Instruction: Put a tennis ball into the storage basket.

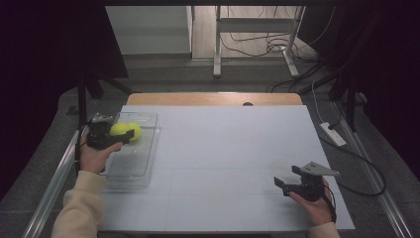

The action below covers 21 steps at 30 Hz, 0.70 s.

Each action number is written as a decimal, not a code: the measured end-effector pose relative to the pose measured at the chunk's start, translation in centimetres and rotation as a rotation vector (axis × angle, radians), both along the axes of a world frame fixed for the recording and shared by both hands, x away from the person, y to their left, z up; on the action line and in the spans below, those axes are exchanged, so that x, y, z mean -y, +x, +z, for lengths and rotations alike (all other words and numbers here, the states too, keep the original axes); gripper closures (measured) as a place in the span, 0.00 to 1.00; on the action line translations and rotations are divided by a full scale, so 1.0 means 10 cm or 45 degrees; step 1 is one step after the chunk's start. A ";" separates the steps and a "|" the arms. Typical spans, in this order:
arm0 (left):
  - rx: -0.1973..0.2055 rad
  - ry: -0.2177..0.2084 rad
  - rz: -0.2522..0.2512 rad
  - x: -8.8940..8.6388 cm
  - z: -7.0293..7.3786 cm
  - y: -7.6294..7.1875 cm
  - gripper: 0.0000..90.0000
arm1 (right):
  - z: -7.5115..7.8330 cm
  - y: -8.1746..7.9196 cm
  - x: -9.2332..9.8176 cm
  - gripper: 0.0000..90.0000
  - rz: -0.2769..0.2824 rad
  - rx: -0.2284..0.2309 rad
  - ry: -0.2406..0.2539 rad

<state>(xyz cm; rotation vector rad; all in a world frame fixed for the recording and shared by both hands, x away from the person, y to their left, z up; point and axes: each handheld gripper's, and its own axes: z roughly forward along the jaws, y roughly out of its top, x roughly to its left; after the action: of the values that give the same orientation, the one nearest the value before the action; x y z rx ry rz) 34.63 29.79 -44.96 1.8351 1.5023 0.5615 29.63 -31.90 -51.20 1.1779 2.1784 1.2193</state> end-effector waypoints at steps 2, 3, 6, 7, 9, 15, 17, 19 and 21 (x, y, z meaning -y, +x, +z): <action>-0.010 0.001 -0.003 0.00 -0.01 0.00 0.30 | 0.00 -0.01 0.00 0.14 0.000 0.000 -0.004; -0.017 0.003 -0.005 0.00 -0.02 0.01 0.30 | 0.00 -0.01 0.00 0.14 0.001 0.002 -0.005; -0.046 0.021 -0.011 0.00 -0.06 0.03 0.30 | 0.00 0.00 -0.01 0.14 0.001 0.003 -0.005; -0.053 0.025 -0.010 0.00 -0.07 0.04 0.30 | 0.00 0.00 -0.01 0.14 0.001 0.003 -0.005; -0.070 0.025 -0.012 0.00 -0.09 0.06 0.30 | 0.00 0.00 -0.01 0.14 0.001 0.000 -0.005; -0.120 0.036 -0.010 0.00 -0.17 0.09 0.30 | 0.00 0.00 -0.01 0.14 0.001 0.001 -0.008; -0.131 0.044 -0.009 0.00 -0.19 0.10 0.30 | 0.00 0.00 -0.01 0.14 0.001 0.001 -0.008; -0.135 0.045 -0.008 -0.01 -0.19 0.11 0.30 | 0.00 0.00 -0.01 0.14 0.000 0.000 -0.007; -0.151 0.042 -0.006 -0.01 -0.20 0.12 0.30 | 0.00 0.00 -0.01 0.14 0.001 0.002 -0.008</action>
<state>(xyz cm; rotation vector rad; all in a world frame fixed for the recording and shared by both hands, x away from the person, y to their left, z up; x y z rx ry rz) 35.83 29.91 -46.97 1.9259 1.5744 0.4853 29.62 -31.83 -51.22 1.1736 2.1802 1.2127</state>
